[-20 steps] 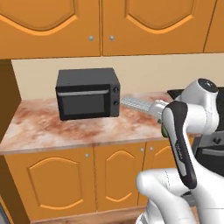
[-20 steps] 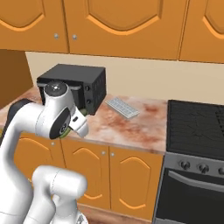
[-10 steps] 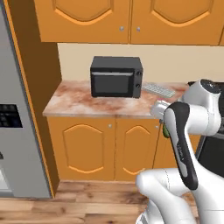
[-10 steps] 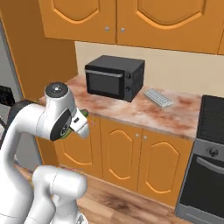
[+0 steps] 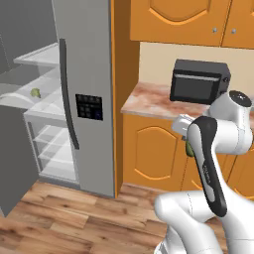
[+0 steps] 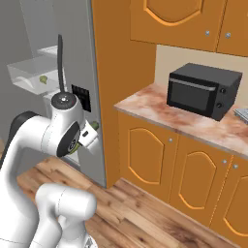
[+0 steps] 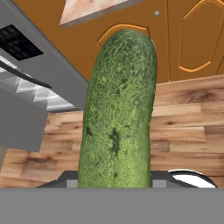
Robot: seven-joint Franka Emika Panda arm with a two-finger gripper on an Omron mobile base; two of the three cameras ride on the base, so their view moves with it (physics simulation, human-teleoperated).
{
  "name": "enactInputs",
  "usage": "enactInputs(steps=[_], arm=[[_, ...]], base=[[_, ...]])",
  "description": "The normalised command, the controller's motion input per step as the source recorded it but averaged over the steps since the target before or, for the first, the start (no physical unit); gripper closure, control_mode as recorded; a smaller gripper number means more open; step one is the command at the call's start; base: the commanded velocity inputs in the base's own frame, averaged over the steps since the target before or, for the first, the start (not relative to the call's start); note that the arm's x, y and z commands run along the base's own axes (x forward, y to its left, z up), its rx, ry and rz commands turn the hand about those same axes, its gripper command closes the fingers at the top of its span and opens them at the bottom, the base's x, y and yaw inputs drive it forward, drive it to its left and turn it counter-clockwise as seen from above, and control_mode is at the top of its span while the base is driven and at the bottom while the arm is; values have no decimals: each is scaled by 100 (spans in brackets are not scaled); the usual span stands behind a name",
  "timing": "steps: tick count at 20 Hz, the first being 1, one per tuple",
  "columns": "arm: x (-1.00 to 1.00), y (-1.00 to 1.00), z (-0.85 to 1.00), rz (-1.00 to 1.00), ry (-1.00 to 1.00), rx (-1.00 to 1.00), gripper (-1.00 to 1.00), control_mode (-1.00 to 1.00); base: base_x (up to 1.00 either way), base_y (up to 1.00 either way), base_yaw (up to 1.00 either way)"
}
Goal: Place the broccoli and cucumber inside the fridge drawer. Close the drawer after placing the vegetables.
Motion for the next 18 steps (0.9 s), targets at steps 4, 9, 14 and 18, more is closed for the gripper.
enactInputs(steps=[4, 9, 14, 18], arm=[[0, 0, 0, 0, 0, 0, 100, 100], [0, 0, 0, 0, 0, 0, 100, 100], [0, 0, 0, 0, 0, 0, 100, 100], [0, 0, 0, 0, 0, 0, 100, 100]], base=[[31, 100, 31], [80, 100, 15], [76, 96, 13], [100, 37, 1]])
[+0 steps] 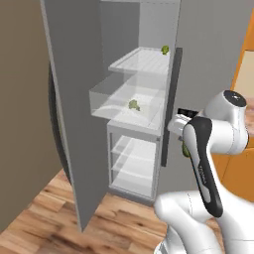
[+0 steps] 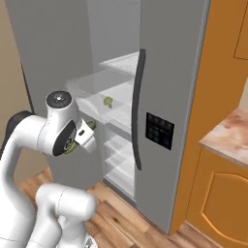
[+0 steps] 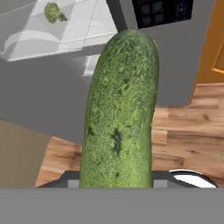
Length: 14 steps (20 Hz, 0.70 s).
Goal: Place the broccoli and cucumber inside the fridge drawer. Close the drawer after placing the vegetables.
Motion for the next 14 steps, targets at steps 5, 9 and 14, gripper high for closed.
enactInputs(steps=[5, 9, 14], arm=[[0, 0, 0, 0, 0, 0, 100, 100], [0, 0, 0, 0, 0, 0, 100, 100], [0, 0, 0, 0, 0, 0, 100, 100]], base=[[94, 6, -5], [67, -1, -1], [53, 0, 0]])
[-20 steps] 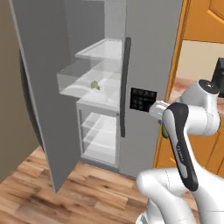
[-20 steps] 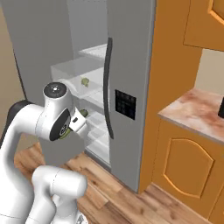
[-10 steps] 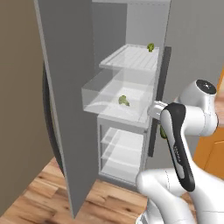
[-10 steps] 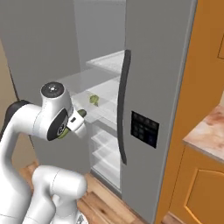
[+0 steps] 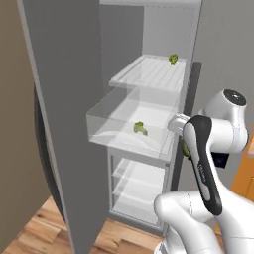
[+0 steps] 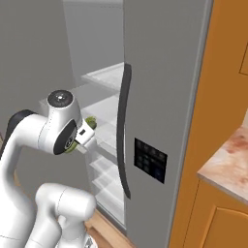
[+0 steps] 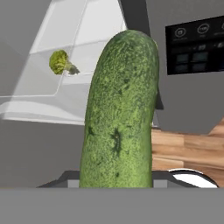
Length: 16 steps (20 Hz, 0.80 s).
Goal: Place the broccoli and cucumber inside the fridge drawer. Close the drawer after placing the vegetables.
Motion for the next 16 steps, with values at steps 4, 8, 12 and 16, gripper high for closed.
enactInputs(steps=[4, 8, 12, 16], arm=[[0, 0, 0, 0, 0, 0, 100, 100], [0, 0, 0, 0, 0, 0, 100, 100], [0, 0, 0, 0, 0, 0, 100, 100], [0, 0, 0, 0, 0, 0, 100, 100]], base=[[42, 0, 0], [28, 0, 0], [38, 11, 0], [29, 0, 0]])
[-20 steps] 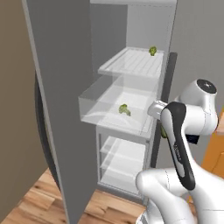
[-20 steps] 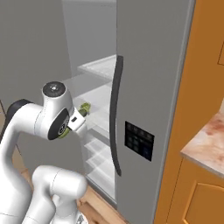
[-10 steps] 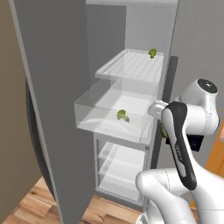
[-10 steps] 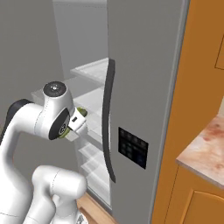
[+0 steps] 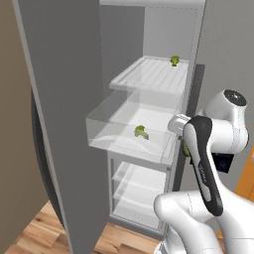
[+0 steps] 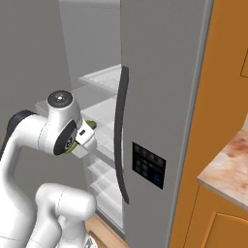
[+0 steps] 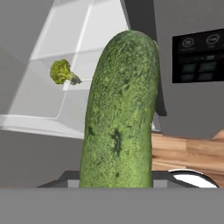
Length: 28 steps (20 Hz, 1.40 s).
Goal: Place the broccoli and cucumber inside the fridge drawer. Close the drawer after placing the vegetables.
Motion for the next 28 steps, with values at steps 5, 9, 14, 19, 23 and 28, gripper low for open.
enactInputs(steps=[5, 9, 14, 19, 23, 28], arm=[[0, 0, 0, 0, 0, 0, 100, 100], [0, 0, 0, 0, 0, 0, 100, 100], [0, 0, 0, 0, 0, 0, 100, 100], [0, 0, 0, 0, 0, 0, 100, 100], [0, 2, 23, 0, 0, -1, 100, -100], [-10, 9, 85, 0, 0, -5, 100, -100]], base=[[33, 0, 0], [43, 0, 0], [36, 0, 0], [30, 0, 0], [0, 1, 0], [0, 0, 0]])
